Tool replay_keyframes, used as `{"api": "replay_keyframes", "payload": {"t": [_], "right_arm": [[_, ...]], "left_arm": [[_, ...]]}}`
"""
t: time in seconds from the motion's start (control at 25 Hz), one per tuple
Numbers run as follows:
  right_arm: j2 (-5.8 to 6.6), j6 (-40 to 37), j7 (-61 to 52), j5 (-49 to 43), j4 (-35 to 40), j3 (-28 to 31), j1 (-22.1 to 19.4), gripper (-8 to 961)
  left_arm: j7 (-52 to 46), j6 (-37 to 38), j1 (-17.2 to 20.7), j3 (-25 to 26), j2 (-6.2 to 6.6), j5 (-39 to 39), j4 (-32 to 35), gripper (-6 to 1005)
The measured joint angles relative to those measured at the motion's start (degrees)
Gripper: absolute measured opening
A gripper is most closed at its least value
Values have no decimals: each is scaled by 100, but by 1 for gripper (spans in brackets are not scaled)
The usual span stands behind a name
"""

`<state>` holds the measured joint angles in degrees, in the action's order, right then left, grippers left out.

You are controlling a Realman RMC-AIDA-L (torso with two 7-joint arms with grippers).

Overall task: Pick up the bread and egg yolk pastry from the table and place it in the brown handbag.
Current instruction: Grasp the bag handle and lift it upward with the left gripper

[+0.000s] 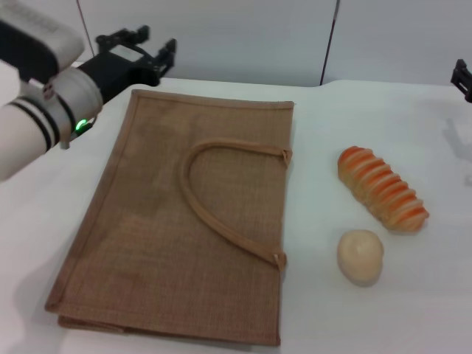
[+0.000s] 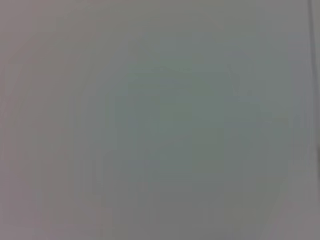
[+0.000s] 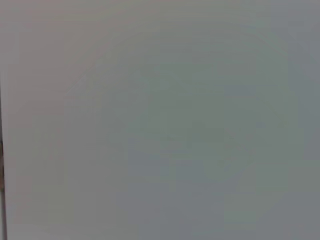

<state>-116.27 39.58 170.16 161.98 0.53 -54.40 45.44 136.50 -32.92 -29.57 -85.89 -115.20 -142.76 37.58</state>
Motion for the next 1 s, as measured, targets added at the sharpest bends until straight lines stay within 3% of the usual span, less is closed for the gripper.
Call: {"api": "replay_keyframes", "payload": {"t": [0.16,0.32,0.44,0.56,0.76,0.8,1.0], "right_arm": [[7,-91,0,0,45,0,-5,841],[8,-100,0,0,50,0,8,841],[8,-101,0,0,52,0,15,841],[8,-101,0,5,53,0,30,841],[7,-101,0,9,53,0,66,841],[3,-101,0,9,53,0,68,841],[0,-101,0,9,52,0,74,841]], "left_arm": [[-2027,317,34,-263,204,1695,604,492],[-4329,124,-51,-252,403,3652,926,490],[-5395,-195,-176,-117,470,4765,1019,488],[-5987,-774,-338,200,520,5591,1020,487],[-6510,-1951,-692,1075,583,6658,875,484],[-6662,-2320,-812,1364,590,7160,855,484],[-7147,-2888,-1134,1720,631,8280,727,481]]}}
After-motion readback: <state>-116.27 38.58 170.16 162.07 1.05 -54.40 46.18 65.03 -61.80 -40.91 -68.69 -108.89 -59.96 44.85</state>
